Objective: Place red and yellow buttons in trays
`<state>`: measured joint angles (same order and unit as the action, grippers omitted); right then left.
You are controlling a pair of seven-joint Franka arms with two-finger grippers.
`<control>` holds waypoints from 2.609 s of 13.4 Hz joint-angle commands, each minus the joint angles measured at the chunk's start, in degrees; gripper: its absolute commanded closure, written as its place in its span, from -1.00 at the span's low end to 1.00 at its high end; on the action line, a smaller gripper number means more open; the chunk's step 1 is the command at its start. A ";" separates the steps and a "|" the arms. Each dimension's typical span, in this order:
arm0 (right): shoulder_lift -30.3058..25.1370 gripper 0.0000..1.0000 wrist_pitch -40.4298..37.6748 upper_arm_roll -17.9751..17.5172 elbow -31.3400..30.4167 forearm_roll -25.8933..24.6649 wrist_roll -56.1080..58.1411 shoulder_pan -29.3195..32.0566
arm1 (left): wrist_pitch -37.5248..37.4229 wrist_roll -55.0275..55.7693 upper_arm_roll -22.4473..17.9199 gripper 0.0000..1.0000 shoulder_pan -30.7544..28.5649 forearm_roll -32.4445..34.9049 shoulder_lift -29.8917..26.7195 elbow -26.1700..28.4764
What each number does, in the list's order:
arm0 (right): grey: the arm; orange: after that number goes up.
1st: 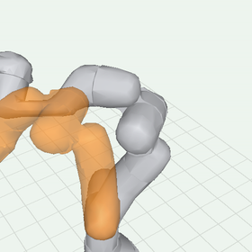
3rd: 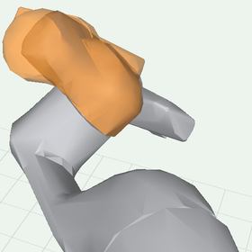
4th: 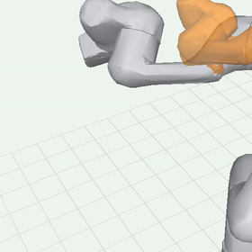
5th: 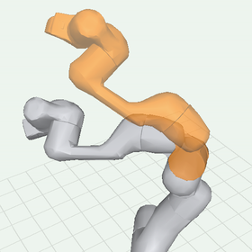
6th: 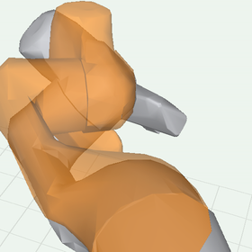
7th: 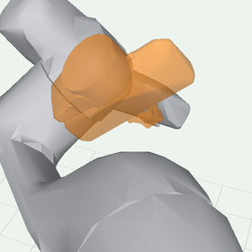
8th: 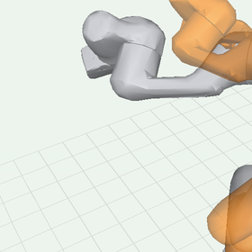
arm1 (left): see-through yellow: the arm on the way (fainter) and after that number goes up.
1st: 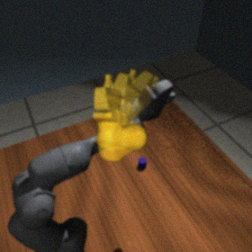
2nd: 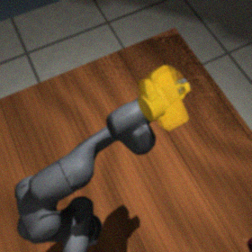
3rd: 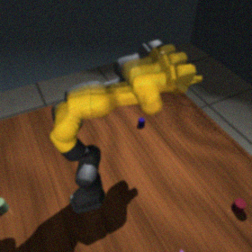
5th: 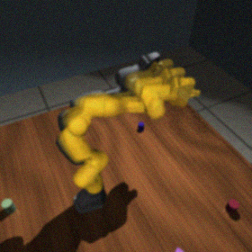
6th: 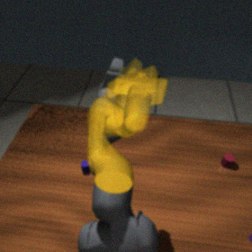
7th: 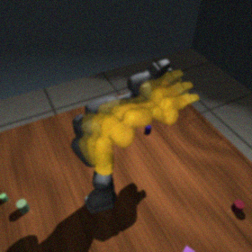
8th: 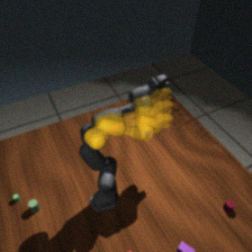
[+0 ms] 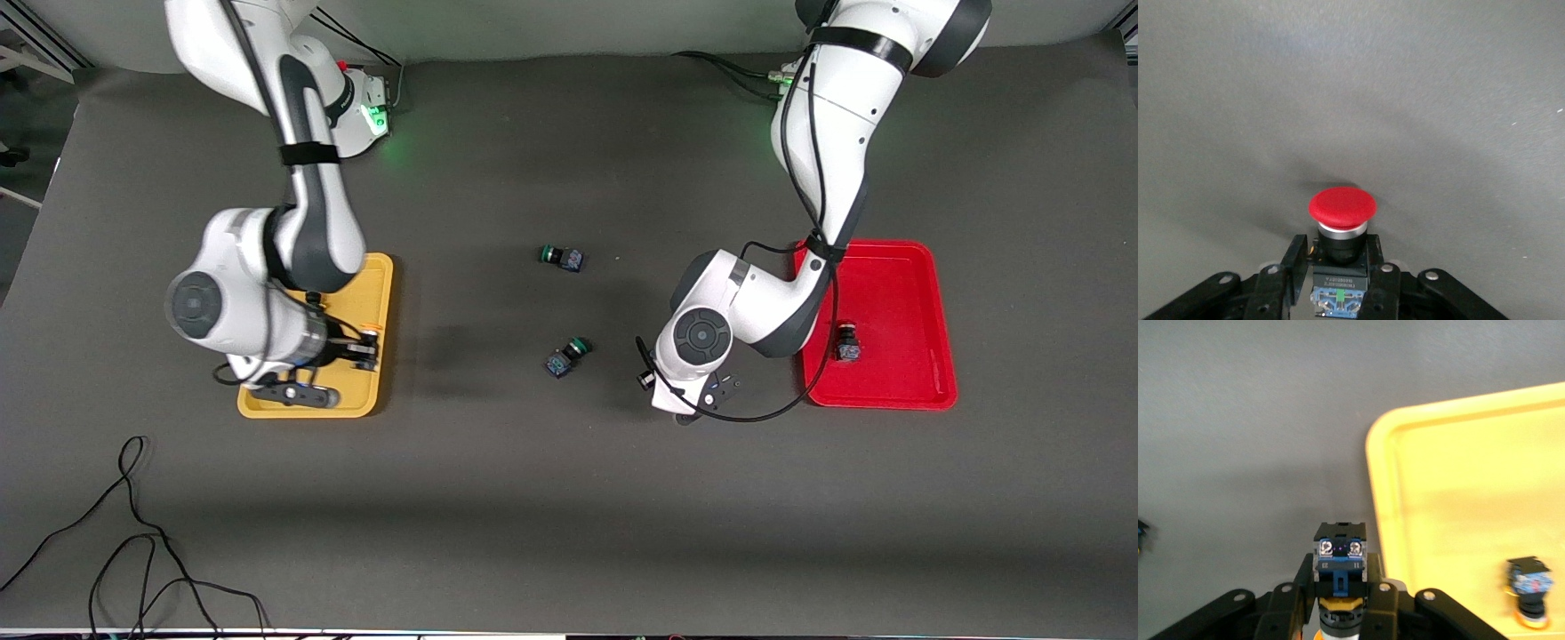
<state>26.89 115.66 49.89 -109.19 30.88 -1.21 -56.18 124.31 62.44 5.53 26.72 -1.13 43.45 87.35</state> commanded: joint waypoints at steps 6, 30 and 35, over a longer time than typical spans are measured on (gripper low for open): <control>1.65 0.63 12.83 2.76 -12.28 6.80 17.28 0.54 | -25.58 -22.49 -0.78 1.00 -7.11 -1.16 -17.86 -1.14; -32.06 -1.00 -16.95 -22.01 3.72 -25.78 -5.38 22.40 | -29.00 -64.90 -1.22 -1.00 -34.63 8.42 -23.49 7.52; -36.56 -1.00 -19.76 -38.52 4.24 -28.33 -4.68 38.83 | -37.99 -65.34 -0.96 -1.00 -34.02 5.53 -33.50 2.73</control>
<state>-8.29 96.84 17.02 -104.24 4.25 -4.97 -22.12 88.54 -1.91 4.42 -7.47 5.69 13.82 89.71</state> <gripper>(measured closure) 0.000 0.000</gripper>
